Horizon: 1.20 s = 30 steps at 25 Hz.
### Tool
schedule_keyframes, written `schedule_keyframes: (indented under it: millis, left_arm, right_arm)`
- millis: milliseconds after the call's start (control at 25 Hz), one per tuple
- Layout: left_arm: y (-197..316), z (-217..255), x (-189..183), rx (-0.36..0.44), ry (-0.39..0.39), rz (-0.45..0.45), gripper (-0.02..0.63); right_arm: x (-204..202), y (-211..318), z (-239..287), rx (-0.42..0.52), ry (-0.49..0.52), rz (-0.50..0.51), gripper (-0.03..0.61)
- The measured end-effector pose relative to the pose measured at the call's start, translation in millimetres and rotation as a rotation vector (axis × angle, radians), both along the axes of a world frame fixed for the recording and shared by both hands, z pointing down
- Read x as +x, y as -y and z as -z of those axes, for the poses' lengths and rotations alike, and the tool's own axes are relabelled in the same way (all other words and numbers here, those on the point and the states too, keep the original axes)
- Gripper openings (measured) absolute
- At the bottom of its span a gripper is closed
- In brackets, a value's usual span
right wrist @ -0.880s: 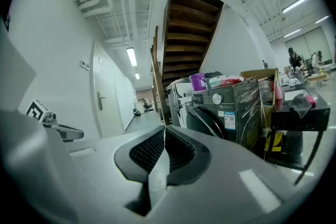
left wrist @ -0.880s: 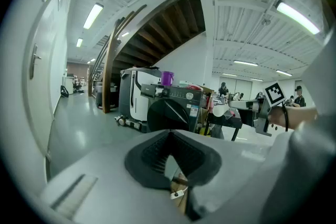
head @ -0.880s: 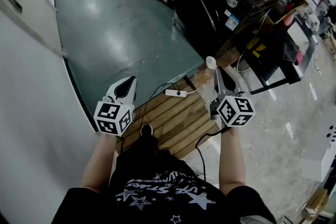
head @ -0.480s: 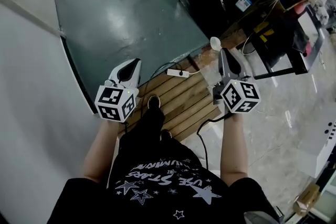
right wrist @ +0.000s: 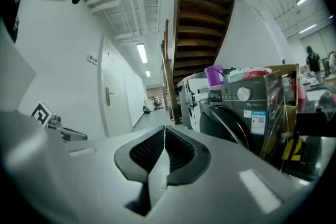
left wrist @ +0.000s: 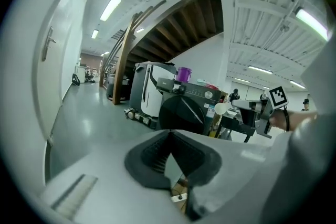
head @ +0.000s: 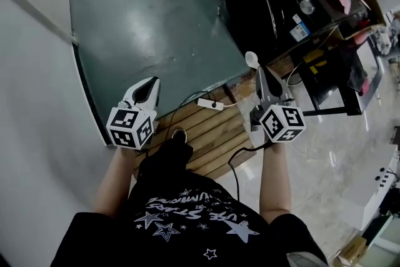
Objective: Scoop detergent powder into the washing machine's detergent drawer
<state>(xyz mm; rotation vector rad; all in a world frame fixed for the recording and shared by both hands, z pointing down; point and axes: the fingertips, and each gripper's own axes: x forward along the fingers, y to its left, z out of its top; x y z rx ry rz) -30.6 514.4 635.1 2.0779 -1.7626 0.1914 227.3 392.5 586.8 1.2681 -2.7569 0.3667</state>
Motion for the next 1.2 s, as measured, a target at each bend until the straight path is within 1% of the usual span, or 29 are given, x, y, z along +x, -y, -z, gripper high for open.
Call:
schedule_keyframes:
  millis: [80, 200, 280, 360, 440, 600, 840, 1040, 1200]
  left_arm:
    - [20, 1, -23, -0.009, -0.013, 0.018, 0.000]
    - [48, 23, -48, -0.010, 0.018, -0.018, 0.000]
    - [67, 43, -67, 0.002, 0.048, -0.033, 0.000]
    - [88, 61, -82, 0.019, 0.030, -0.028, 0.000]
    - [106, 73, -89, 0.034, 0.004, -0.027, 0.000]
    - [135, 86, -94, 0.041, 0.001, -0.060, 0.000]
    - [181, 92, -100, 0.035, -0.011, -0.090, 0.000]
    - [248, 95, -108, 0.009, -0.003, -0.135, 0.000]
    - [338, 108, -123, -0.012, 0.013, -0.153, 0.000]
  right_arm:
    - [-18, 21, 9, 0.016, -0.027, 0.007, 0.034]
    - [-48, 49, 43, 0.056, -0.084, 0.028, 0.035]
    - [-68, 68, 72, 0.092, -0.096, 0.029, 0.035]
    - [-79, 83, 96, 0.115, -0.092, 0.008, 0.035]
    - [-82, 96, 111, 0.125, -0.088, -0.020, 0.035]
    - [-81, 119, 130, 0.129, -0.081, -0.071, 0.035]
    - [-84, 163, 131, 0.110, -0.085, -0.106, 0.035]
    - [-90, 238, 140, 0.098, -0.055, -0.141, 0.035]
    - [-87, 321, 168, 0.107, -0.015, -0.191, 0.035]
